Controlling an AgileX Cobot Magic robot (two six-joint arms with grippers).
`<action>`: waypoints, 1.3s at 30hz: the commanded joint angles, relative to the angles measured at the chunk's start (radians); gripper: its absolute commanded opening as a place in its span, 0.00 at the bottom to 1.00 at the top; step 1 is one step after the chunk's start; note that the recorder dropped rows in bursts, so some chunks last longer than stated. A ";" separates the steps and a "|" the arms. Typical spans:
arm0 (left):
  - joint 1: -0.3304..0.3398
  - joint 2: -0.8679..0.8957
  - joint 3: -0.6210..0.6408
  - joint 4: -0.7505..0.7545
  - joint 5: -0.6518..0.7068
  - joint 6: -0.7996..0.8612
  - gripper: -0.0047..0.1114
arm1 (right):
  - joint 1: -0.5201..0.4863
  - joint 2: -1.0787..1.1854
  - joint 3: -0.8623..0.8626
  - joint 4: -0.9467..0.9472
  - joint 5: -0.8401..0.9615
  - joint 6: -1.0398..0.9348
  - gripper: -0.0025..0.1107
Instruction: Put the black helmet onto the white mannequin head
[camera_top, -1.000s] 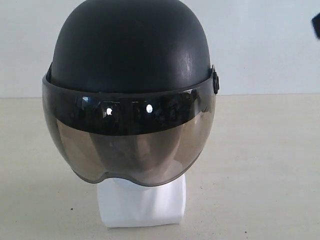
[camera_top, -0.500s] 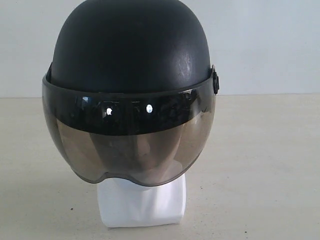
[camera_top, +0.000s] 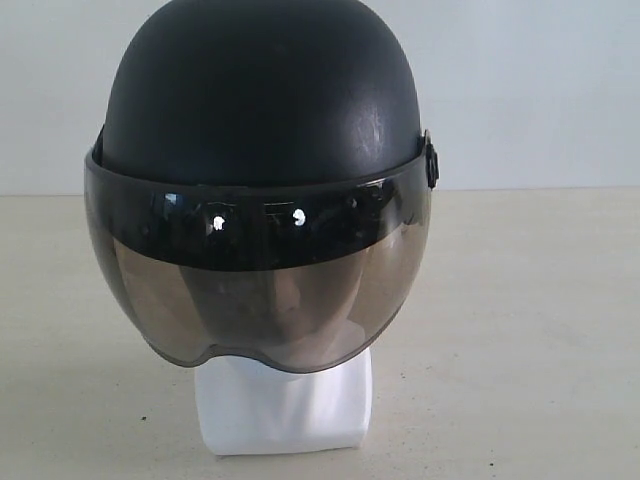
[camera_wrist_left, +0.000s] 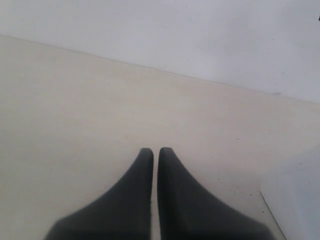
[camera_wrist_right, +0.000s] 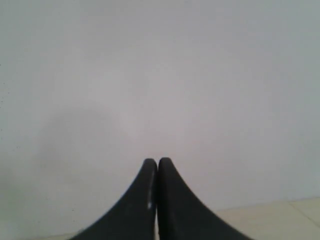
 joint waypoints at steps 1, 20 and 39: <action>0.002 -0.003 0.003 -0.007 -0.002 0.004 0.08 | -0.006 -0.005 0.091 0.004 -0.067 0.027 0.02; 0.002 -0.003 0.003 -0.007 -0.002 0.004 0.08 | -0.006 -0.005 0.133 0.025 0.430 0.006 0.02; 0.002 -0.003 0.003 -0.007 -0.002 0.004 0.08 | -0.006 -0.005 0.133 0.025 0.442 -0.037 0.02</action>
